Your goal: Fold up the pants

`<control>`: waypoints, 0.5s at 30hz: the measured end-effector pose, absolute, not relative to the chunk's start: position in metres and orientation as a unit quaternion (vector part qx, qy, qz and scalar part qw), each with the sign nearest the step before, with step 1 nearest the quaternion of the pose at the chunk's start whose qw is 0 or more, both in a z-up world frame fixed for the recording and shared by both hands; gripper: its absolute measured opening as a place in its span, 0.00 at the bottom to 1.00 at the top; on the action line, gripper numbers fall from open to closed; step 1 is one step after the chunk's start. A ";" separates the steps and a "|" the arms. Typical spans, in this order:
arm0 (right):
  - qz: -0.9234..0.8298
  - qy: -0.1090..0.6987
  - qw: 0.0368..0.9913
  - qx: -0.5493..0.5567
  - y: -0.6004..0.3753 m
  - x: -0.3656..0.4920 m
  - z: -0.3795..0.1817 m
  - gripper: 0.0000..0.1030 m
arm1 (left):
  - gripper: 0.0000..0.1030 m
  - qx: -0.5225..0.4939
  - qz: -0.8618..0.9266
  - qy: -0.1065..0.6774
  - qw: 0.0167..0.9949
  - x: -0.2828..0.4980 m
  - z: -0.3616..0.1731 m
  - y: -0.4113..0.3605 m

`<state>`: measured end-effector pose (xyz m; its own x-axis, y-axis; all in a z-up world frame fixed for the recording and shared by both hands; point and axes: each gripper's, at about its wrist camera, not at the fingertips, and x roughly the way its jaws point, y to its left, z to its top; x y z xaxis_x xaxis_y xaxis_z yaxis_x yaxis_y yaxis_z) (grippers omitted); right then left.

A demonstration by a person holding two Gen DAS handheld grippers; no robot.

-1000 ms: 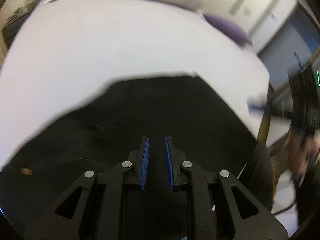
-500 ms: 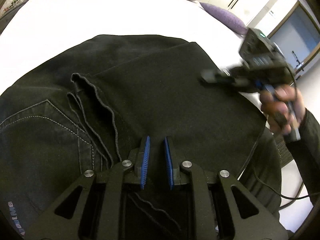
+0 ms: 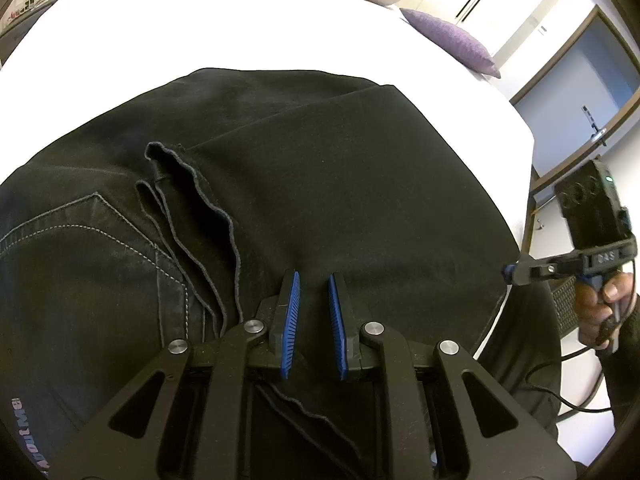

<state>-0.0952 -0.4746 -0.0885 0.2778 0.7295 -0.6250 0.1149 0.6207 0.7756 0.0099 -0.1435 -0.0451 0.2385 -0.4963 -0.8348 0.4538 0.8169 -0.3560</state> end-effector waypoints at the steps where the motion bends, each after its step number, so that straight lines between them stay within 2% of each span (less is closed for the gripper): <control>1: 0.211 0.559 0.710 0.371 -0.479 -0.099 -0.086 0.35 | 0.15 -0.021 -0.302 0.538 0.787 0.007 -0.042 -0.141; 2: 0.197 0.558 0.720 0.362 -0.480 -0.101 -0.078 0.45 | 0.14 -0.022 -0.302 0.537 0.787 0.006 -0.042 -0.140; 3: 0.190 0.556 0.726 0.358 -0.482 -0.100 -0.072 0.50 | 0.15 -0.023 -0.302 0.536 0.788 0.006 -0.042 -0.139; 11: 0.214 0.501 0.763 0.347 -0.489 -0.062 -0.028 0.50 | 0.15 -0.040 -0.303 0.532 0.790 0.000 -0.040 -0.127; 15: 0.191 0.514 0.762 0.344 -0.474 -0.024 -0.028 0.51 | 0.15 -0.041 -0.301 0.522 0.797 -0.013 -0.034 -0.115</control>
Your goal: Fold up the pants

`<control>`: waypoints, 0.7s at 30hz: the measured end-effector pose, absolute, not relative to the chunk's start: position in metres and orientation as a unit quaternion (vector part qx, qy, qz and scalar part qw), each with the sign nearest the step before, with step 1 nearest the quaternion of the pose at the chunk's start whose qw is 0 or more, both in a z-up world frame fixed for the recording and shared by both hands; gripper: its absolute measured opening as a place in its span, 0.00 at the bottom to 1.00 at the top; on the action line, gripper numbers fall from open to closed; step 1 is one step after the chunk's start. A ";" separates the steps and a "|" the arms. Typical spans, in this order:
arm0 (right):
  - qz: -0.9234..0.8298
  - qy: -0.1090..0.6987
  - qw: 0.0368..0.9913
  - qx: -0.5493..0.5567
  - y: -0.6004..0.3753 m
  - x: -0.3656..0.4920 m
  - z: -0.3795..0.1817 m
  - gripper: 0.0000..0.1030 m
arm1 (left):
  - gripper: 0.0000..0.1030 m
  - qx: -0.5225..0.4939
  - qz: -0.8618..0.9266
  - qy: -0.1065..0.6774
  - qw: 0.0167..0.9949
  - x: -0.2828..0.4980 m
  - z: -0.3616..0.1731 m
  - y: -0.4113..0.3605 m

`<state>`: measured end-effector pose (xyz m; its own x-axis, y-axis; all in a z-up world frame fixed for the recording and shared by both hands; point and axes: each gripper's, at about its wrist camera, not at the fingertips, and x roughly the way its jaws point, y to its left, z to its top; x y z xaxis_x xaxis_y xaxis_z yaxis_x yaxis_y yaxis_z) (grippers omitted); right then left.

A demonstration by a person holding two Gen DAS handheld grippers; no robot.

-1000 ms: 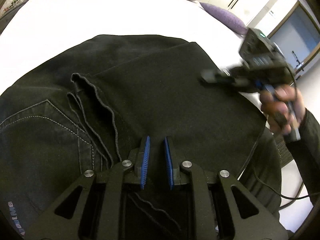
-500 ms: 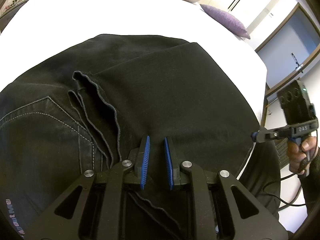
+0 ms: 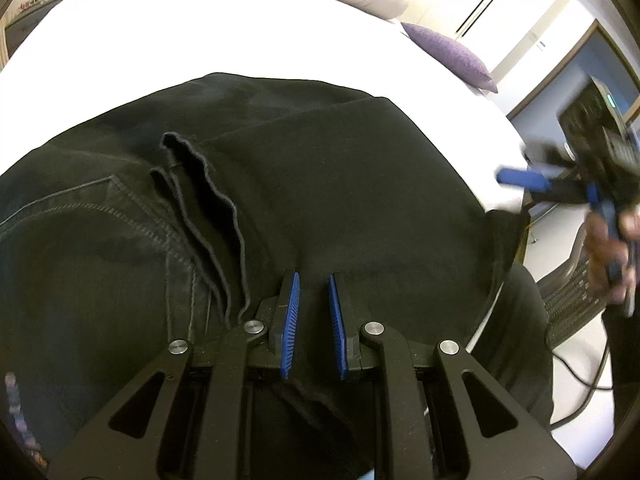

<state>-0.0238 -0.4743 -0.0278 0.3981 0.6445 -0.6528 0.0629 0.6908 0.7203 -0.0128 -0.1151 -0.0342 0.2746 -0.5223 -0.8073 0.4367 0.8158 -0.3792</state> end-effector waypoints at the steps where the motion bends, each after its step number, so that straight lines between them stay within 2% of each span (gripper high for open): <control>1: 0.183 0.519 0.762 0.342 -0.469 -0.020 -0.023 0.51 | 0.15 -0.039 -0.301 0.518 0.799 -0.017 -0.032 -0.112; 6: 0.177 0.514 0.788 0.287 -0.451 -0.030 0.026 0.52 | 0.15 -0.057 -0.308 0.514 0.798 -0.026 -0.033 -0.098; 12: 0.191 0.441 0.827 0.292 -0.473 -0.060 0.087 0.63 | 0.15 -0.056 -0.304 0.510 0.803 -0.027 -0.035 -0.098; 17: 0.217 0.448 0.792 0.355 -0.475 -0.041 0.046 0.64 | 0.15 -0.068 -0.300 0.506 0.806 -0.030 -0.027 -0.089; 21: 0.201 0.504 0.743 0.392 -0.453 -0.015 -0.029 0.64 | 0.15 -0.089 -0.295 0.488 0.816 -0.052 -0.005 -0.063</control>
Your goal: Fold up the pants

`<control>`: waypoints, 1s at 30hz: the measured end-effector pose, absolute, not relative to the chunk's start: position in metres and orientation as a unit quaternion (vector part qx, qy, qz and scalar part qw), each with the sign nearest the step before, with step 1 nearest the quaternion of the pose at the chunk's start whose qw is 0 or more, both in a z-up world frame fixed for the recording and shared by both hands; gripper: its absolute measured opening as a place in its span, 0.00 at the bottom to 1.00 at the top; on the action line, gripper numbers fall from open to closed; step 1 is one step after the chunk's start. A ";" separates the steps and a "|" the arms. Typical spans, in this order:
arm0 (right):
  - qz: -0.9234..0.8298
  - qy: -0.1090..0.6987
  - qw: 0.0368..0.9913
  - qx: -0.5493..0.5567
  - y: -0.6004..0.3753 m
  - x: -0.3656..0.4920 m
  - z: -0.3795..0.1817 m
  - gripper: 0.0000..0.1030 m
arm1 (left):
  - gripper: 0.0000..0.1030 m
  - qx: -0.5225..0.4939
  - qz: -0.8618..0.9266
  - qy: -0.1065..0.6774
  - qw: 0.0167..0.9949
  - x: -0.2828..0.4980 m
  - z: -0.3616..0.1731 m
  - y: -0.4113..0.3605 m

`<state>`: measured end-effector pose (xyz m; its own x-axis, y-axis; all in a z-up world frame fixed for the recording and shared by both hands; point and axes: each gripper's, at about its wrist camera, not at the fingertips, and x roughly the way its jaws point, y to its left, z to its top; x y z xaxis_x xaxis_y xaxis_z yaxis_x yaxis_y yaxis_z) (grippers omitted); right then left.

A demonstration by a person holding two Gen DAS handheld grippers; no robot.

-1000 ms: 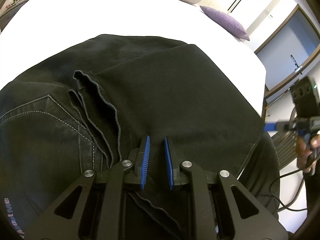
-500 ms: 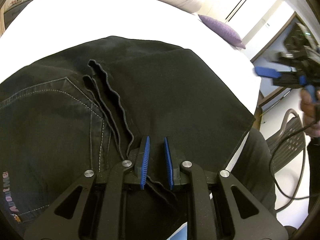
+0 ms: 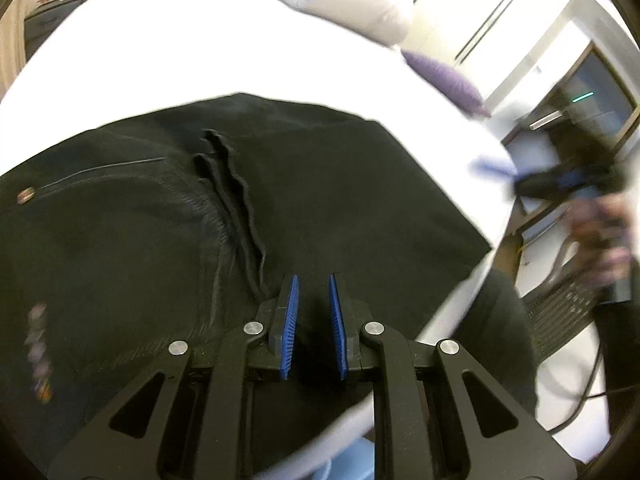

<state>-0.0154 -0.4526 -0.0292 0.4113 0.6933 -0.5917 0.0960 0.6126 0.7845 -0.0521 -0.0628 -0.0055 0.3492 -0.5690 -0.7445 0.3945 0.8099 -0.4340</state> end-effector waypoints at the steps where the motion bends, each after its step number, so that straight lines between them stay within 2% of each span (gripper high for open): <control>1: 0.182 0.533 0.722 0.401 -0.447 -0.011 -0.059 0.64 | 0.15 -0.103 -0.290 0.483 0.820 -0.061 0.001 -0.048; 2: 0.173 0.553 0.708 0.403 -0.443 -0.009 -0.076 0.63 | 0.15 -0.113 -0.284 0.479 0.823 -0.068 0.005 -0.036; 3: 0.158 0.573 0.699 0.397 -0.437 -0.010 -0.093 0.54 | 0.15 -0.125 -0.273 0.476 0.826 -0.076 0.010 -0.022; 6: 0.164 0.552 0.721 0.385 -0.431 -0.017 -0.087 0.61 | 0.15 -0.172 -0.229 0.468 0.836 -0.099 0.023 0.026; 9: 0.174 0.546 0.720 0.392 -0.431 -0.018 -0.076 0.62 | 0.18 -0.238 -0.182 0.440 0.846 -0.125 0.031 0.081; 11: 0.196 0.518 0.726 0.408 -0.432 -0.019 -0.062 0.63 | 0.46 -0.296 -0.145 0.420 0.845 -0.139 0.028 0.121; 12: 0.210 0.501 0.725 0.424 -0.430 -0.019 -0.057 0.63 | 0.84 -0.325 -0.130 0.408 0.843 -0.147 0.026 0.136; 13: 0.221 0.490 0.722 0.436 -0.430 -0.018 -0.054 0.63 | 0.95 -0.357 -0.106 0.390 0.842 -0.157 0.023 0.153; 15: 0.238 0.471 0.719 0.453 -0.420 -0.014 -0.047 0.63 | 0.95 -0.422 -0.072 0.349 0.833 -0.175 0.016 0.185; 19: 0.258 0.464 0.713 0.458 -0.398 -0.006 -0.043 0.63 | 0.95 -0.519 -0.071 0.326 0.787 -0.181 -0.011 0.216; 30: 0.284 0.447 0.696 0.485 -0.372 0.001 -0.038 0.63 | 0.95 -0.650 -0.076 0.320 0.685 -0.162 -0.089 0.213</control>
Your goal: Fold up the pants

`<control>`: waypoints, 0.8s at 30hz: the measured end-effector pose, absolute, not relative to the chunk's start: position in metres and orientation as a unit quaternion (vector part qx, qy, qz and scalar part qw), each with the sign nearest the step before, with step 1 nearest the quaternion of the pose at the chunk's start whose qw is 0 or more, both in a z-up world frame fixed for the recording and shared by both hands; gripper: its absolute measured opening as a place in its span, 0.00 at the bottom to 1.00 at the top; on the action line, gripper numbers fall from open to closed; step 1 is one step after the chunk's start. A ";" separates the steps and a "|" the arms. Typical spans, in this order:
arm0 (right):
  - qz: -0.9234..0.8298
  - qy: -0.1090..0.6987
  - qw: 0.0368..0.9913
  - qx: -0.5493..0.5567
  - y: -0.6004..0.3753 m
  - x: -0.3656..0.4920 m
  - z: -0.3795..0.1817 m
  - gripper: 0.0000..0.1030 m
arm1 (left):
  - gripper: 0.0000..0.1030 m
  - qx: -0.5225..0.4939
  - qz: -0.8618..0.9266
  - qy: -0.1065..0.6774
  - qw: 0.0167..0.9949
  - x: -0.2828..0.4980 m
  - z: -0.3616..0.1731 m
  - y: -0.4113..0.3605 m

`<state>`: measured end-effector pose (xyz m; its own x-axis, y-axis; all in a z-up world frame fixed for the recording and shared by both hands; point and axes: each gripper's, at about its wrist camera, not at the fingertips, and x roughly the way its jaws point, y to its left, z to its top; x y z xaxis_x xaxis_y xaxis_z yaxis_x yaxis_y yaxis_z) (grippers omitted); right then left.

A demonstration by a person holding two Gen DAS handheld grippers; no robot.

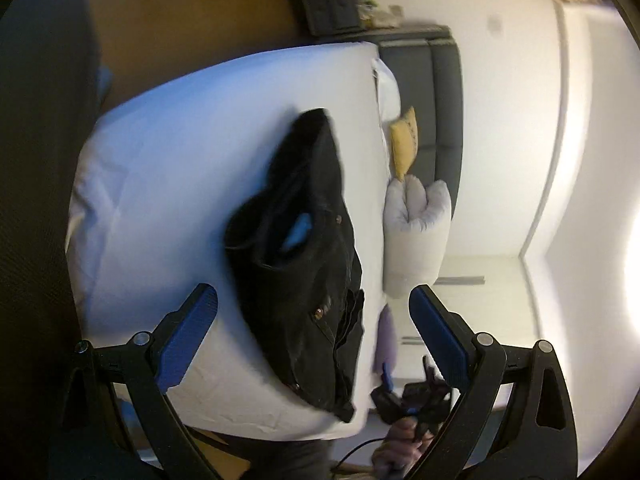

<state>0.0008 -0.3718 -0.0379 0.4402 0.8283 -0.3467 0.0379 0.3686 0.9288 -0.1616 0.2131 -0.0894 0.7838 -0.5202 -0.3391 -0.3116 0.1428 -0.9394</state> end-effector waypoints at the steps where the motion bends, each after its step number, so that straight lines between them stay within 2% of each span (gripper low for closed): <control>1: 0.288 0.448 0.693 0.486 -0.369 0.004 -0.038 0.63 | 0.95 -0.661 -0.075 0.314 0.677 -0.161 -0.096 0.215; 12: 0.375 0.520 0.646 0.415 -0.277 0.067 -0.044 0.63 | 0.93 -0.680 -0.076 0.287 0.670 -0.142 -0.103 0.213; 15: 0.364 0.565 0.649 0.356 -0.242 0.083 -0.049 0.63 | 0.91 -0.674 -0.075 0.292 0.674 -0.141 -0.099 0.212; 16: 0.350 0.588 0.647 0.337 -0.233 0.088 -0.058 0.63 | 0.88 -0.671 -0.074 0.296 0.676 -0.144 -0.096 0.212; 18: 0.310 0.633 0.641 0.304 -0.224 0.094 -0.080 0.60 | 0.63 -0.656 -0.072 0.308 0.685 -0.139 -0.095 0.209; 19: 0.291 0.652 0.639 0.287 -0.223 0.094 -0.093 0.51 | 0.56 -0.648 -0.068 0.317 0.689 -0.136 -0.095 0.208; 21: 0.290 0.645 0.643 0.293 -0.227 0.092 -0.100 0.51 | 0.36 -0.640 -0.064 0.331 0.691 -0.130 -0.096 0.206; 22: 0.291 0.639 0.644 0.305 -0.230 0.090 -0.100 0.51 | 0.32 -0.636 -0.063 0.336 0.692 -0.129 -0.096 0.204; 24: 0.285 0.633 0.645 0.320 -0.238 0.085 -0.093 0.53 | 0.32 -0.622 -0.063 0.342 0.701 -0.125 -0.092 0.201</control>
<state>0.0850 -0.2375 -0.0930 0.0361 0.7719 -0.6347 0.0379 0.6336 0.7727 -0.1247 0.2010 -0.0922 0.7585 -0.5134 -0.4014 -0.3375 0.2175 -0.9159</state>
